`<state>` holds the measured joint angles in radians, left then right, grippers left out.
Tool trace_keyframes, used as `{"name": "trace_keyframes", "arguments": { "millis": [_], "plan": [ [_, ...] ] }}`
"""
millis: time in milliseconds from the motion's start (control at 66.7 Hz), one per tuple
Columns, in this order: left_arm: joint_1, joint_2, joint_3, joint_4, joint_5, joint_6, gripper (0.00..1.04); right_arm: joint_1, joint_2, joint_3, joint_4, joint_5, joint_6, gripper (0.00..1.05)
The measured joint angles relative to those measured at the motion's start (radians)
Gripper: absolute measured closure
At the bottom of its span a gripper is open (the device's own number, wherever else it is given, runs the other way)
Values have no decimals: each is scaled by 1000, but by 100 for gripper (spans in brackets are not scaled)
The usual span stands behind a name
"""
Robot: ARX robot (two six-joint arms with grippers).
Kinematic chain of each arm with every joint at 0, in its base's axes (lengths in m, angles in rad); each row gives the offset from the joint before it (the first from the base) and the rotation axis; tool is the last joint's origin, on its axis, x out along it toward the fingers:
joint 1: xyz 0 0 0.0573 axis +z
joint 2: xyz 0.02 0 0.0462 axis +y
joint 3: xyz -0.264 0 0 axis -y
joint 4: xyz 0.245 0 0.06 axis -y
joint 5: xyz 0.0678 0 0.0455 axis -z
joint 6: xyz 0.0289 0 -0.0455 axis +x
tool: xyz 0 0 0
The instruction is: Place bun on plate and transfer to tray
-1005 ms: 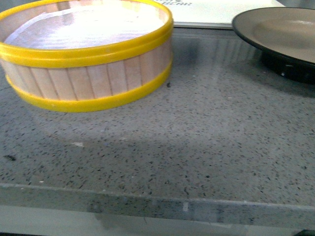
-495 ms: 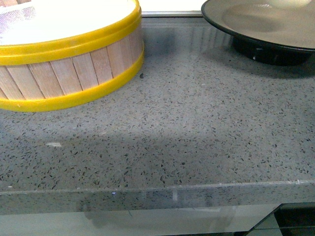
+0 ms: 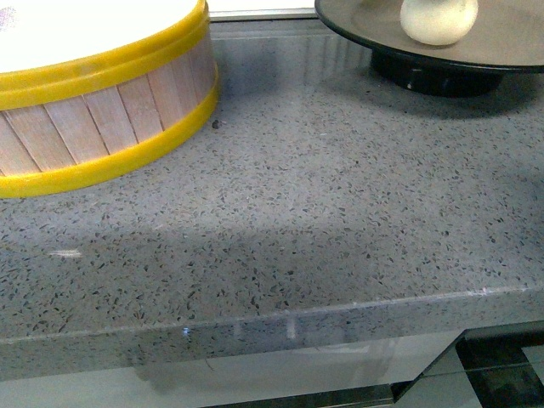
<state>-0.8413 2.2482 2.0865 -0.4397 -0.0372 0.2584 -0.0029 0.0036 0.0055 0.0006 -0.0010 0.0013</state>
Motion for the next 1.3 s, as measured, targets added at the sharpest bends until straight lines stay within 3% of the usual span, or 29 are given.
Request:
{"name": "trace_keyframes", "arguments": {
  "millis": [195, 600, 780, 930, 1080, 1305],
  "plan": [
    [0, 6, 0, -3, -7, 7, 98, 0, 0, 0, 0, 0, 0, 9],
    [1, 0, 69, -35, 24, -25, 34, 0, 0, 0, 0, 0, 0, 9],
    [19, -66, 23, 44, 29, -60, 6, 0, 0, 0, 0, 0, 0, 9],
    [72, -254, -179, 189, -49, -80, 7, 0, 0, 0, 0, 0, 0, 9],
    [191, -531, -440, 312, -128, -72, 7, 0, 0, 0, 0, 0, 0, 9],
    [381, -909, -814, 348, -109, -53, 7, 0, 0, 0, 0, 0, 0, 9]
  ]
}}
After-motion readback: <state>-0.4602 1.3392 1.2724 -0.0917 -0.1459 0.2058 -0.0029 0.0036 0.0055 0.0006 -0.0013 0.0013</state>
